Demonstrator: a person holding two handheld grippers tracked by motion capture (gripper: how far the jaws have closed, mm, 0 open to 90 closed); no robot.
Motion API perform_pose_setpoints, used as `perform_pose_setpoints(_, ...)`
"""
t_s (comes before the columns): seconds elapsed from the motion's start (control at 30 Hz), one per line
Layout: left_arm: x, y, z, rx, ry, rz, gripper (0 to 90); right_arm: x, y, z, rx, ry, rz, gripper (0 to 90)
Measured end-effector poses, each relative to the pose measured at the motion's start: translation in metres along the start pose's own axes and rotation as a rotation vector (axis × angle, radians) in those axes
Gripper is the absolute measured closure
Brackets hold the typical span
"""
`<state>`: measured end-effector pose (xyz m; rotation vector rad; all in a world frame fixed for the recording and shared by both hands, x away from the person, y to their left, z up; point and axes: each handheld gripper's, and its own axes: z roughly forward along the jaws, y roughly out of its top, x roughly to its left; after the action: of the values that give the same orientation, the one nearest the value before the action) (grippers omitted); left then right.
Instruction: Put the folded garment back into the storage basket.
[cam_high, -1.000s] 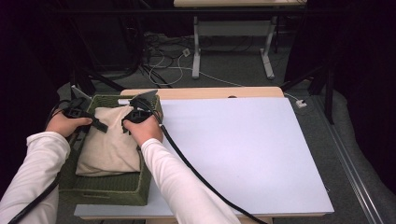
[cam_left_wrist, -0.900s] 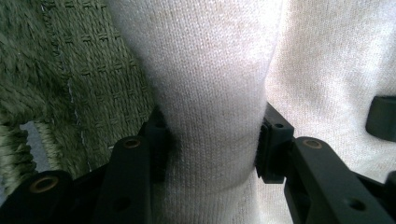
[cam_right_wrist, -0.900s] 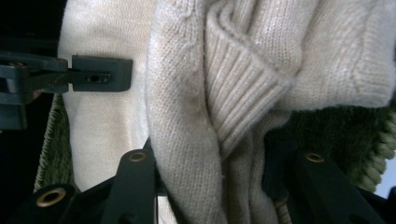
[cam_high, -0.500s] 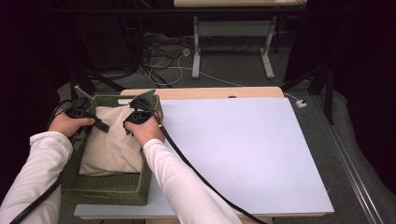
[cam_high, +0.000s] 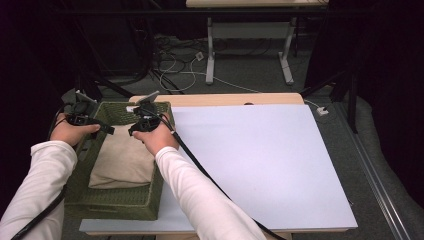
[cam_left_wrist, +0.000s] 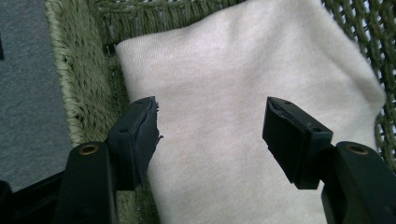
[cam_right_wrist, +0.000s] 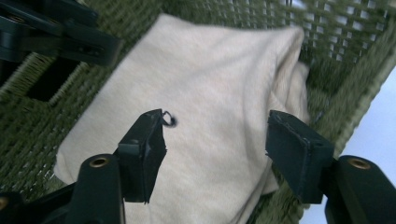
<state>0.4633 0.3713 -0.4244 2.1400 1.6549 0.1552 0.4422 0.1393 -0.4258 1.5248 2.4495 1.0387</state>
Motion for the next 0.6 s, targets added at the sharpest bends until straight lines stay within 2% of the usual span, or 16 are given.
perform_pose_setpoints(0.03,-0.0002,0.0001,-0.0004,-0.001,0.002,0.002,35.8,0.0003,0.0006,-0.0013,-0.014,0.009,-0.001,35.5)
perform_pose_setpoints(0.13,-0.0006,0.0001,-0.0011,-0.005,0.006,0.002,34.0,0.0001,0.0011,-0.0033,-0.003,0.023,-0.004,32.6)
perform_pose_setpoints(0.23,0.0006,-0.0003,-0.0008,-0.004,0.005,-0.002,31.2,-0.0016,0.0001,-0.0034,-0.017,0.004,-0.064,30.4)
perform_pose_setpoints(0.33,0.0018,-0.0006,0.0003,-0.010,0.003,-0.011,30.0,-0.0005,-0.0007,-0.0036,-0.005,0.011,-0.081,28.2)
perform_pose_setpoints(0.47,0.0019,-0.0011,0.0025,-0.018,-0.013,-0.027,26.7,0.0013,-0.0016,-0.0038,-0.018,0.030,-0.146,24.2)
perform_pose_setpoints(0.57,0.0027,-0.0015,0.0037,-0.030,-0.038,-0.039,23.0,0.0002,-0.0013,-0.0042,0.002,0.020,-0.200,20.5)
perform_pose_setpoints(0.6,0.0029,-0.0017,0.0040,-0.036,-0.043,-0.046,21.5,0.0001,-0.0011,-0.0046,0.007,0.024,-0.193,19.5)
